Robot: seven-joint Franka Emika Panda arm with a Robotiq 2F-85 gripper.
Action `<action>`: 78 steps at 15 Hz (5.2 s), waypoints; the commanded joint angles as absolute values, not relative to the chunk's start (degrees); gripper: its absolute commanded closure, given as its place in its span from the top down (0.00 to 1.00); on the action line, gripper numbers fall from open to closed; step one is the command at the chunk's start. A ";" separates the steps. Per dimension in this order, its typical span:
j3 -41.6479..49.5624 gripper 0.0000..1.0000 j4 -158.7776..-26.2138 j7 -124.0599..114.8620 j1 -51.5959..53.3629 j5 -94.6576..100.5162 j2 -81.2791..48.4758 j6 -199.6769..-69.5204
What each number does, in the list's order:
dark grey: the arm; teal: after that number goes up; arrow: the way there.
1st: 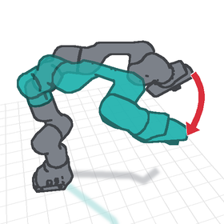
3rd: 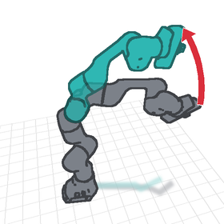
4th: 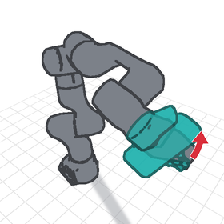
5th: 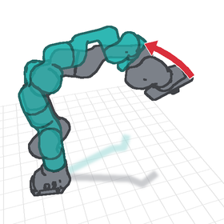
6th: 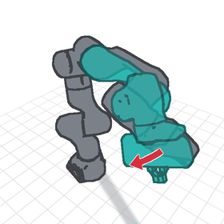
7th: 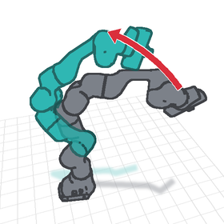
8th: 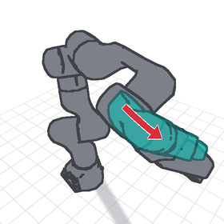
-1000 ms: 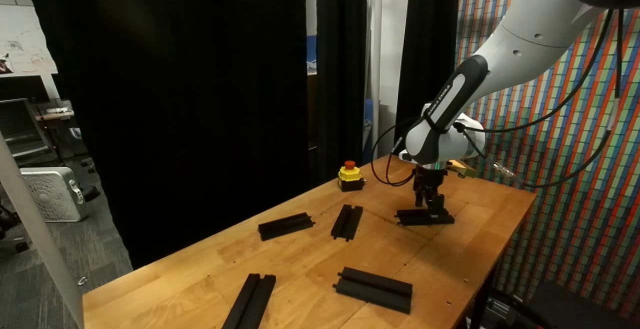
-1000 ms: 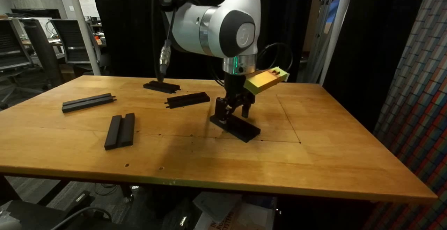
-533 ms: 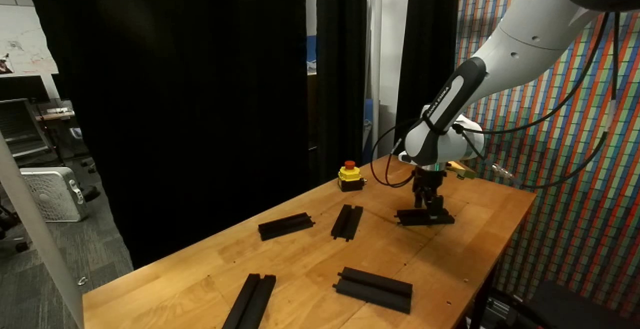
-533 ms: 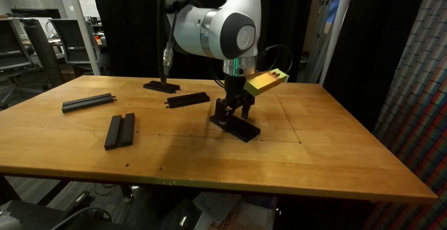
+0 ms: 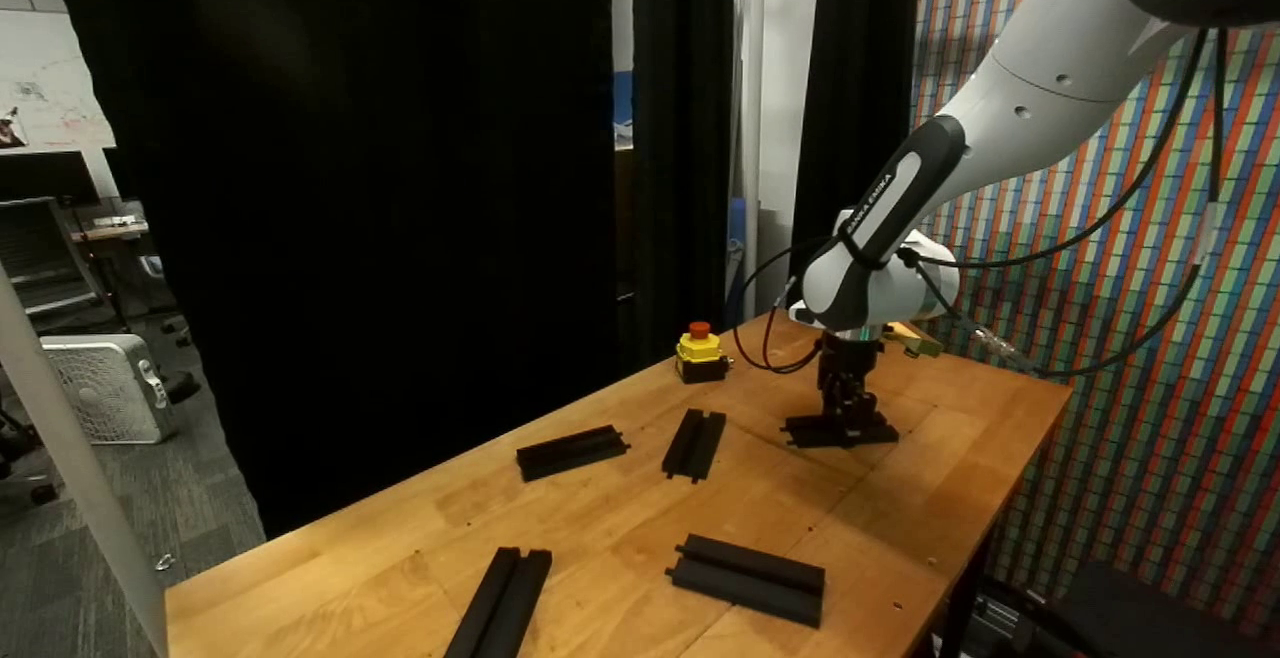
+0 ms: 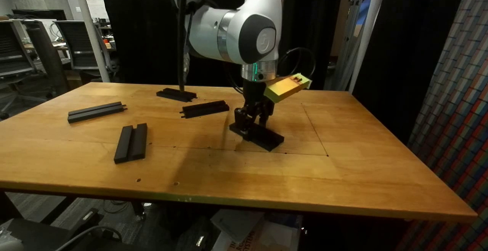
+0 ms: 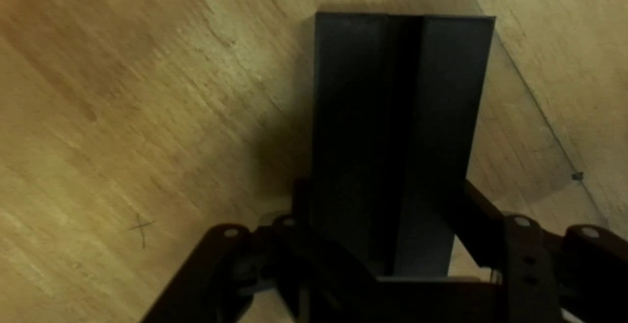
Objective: Stack the black objects together
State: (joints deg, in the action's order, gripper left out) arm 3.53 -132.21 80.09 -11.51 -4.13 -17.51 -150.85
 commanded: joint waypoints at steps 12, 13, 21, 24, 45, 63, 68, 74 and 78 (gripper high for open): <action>-3.51 0.45 -132.62 90.91 -10.35 0.70 -18.59 -151.21; -3.84 0.45 -132.75 92.22 -10.12 1.05 -18.60 -151.24; -4.99 0.45 -133.16 97.87 -8.12 1.92 -18.88 -151.50; -4.91 0.74 -133.06 98.41 -7.46 1.85 -18.80 -150.96; -4.61 1.00 -127.44 83.72 3.48 19.70 -14.76 -141.09; -7.76 1.00 -110.02 102.37 0.79 14.39 -28.06 -136.99; -8.32 1.00 -109.55 107.13 -0.70 12.76 -29.00 -137.48; -8.57 1.00 -109.56 111.83 -2.26 10.26 -29.50 -137.41; -8.52 1.00 -108.76 113.97 -2.81 8.84 -30.44 -136.78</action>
State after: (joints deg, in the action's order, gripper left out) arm -7.45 -111.18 111.05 -1.62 10.87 -29.22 -138.59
